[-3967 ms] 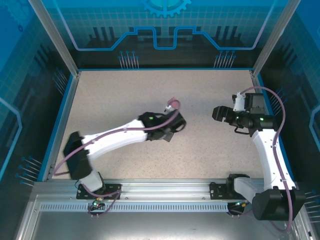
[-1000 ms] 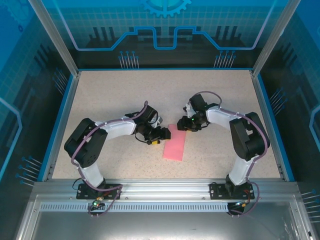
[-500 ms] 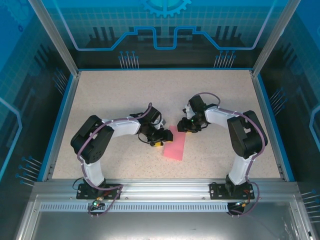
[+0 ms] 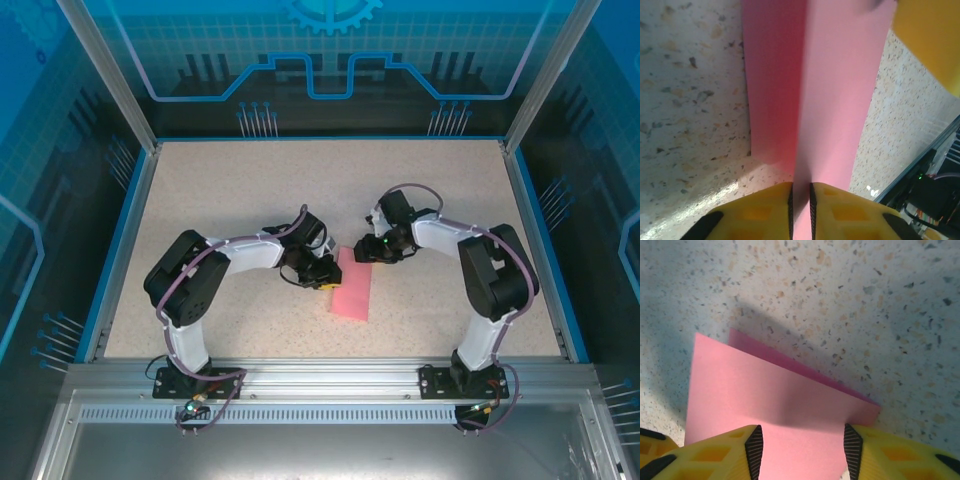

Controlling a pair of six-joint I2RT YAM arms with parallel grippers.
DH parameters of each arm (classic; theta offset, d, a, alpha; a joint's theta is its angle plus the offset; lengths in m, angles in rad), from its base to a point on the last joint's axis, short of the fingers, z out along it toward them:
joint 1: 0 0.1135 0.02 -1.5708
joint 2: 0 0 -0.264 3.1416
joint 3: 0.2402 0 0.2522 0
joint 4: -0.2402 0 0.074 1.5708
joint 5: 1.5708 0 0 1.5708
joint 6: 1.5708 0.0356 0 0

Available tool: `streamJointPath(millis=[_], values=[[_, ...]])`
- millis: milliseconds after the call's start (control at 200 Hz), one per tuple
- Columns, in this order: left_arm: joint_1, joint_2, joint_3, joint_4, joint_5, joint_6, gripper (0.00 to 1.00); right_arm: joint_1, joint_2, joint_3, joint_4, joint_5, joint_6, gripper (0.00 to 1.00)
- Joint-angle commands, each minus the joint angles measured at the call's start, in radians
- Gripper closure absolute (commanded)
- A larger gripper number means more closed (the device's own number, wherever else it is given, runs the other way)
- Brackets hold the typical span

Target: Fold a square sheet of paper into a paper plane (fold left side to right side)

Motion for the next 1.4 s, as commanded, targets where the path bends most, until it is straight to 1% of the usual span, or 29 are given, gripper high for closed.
streamJointPath(millis=[0, 130, 210, 275, 335, 450, 570, 640, 800, 950, 1025, 1105, 1145, 1280, 1355, 1395], values=[[-0.011, -0.004, 0.012, -0.026, 0.016, 0.001, 0.89, 0.016, -0.112, -0.046, 0.042, 0.025, -0.031, 0.46], [-0.017, -0.014, 0.001, -0.013, 0.012, -0.03, 0.94, 0.035, -0.265, -0.144, 0.07, 0.061, -0.096, 0.42], [-0.022, -0.025, -0.014, 0.015, 0.008, -0.067, 0.96, 0.081, -0.379, -0.233, 0.085, 0.093, -0.136, 0.4], [-0.022, -0.033, -0.032, 0.043, 0.006, -0.102, 0.98, 0.141, -0.47, -0.304, 0.103, 0.115, -0.156, 0.39], [-0.022, -0.035, -0.043, 0.065, 0.008, -0.129, 0.99, 0.216, -0.544, -0.373, 0.13, 0.139, -0.16, 0.37], [-0.023, -0.032, -0.05, 0.089, 0.018, -0.158, 1.0, 0.393, -0.635, -0.479, 0.19, 0.222, -0.152, 0.35], [-0.023, -0.034, -0.048, 0.089, 0.026, -0.165, 1.0, 0.584, -0.642, -0.514, 0.196, 0.386, -0.171, 0.29], [-0.023, -0.033, -0.047, 0.088, 0.029, -0.167, 1.0, 0.651, -0.616, -0.515, 0.203, 0.467, -0.185, 0.24], [-0.023, -0.031, -0.048, 0.085, 0.036, -0.167, 1.0, 0.705, -0.505, -0.463, 0.22, 0.546, -0.231, 0.21], [-0.022, -0.033, -0.055, 0.085, 0.039, -0.167, 1.0, 0.716, -0.402, -0.405, 0.249, 0.561, -0.276, 0.22], [-0.023, -0.033, -0.056, 0.086, 0.04, -0.167, 1.0, 0.717, -0.377, -0.388, 0.263, 0.57, -0.29, 0.27], [-0.022, -0.034, -0.055, 0.082, 0.04, -0.165, 1.0, 0.714, -0.36, -0.376, 0.268, 0.564, -0.302, 0.36], [-0.022, -0.034, -0.055, 0.079, 0.04, -0.163, 1.0, 0.713, -0.355, -0.373, 0.265, 0.557, -0.307, 0.42], [-0.021, -0.03, -0.049, 0.067, 0.037, -0.154, 1.0, 0.701, -0.364, -0.377, 0.242, 0.534, -0.303, 0.7], [-0.022, -0.027, -0.041, 0.053, 0.034, -0.144, 1.0, 0.687, -0.384, -0.382, 0.234, 0.513, -0.298, 0.81], [-0.022, -0.025, -0.037, 0.047, 0.033, -0.138, 1.0, 0.674, -0.396, -0.386, 0.232, 0.491, -0.293, 0.9]])
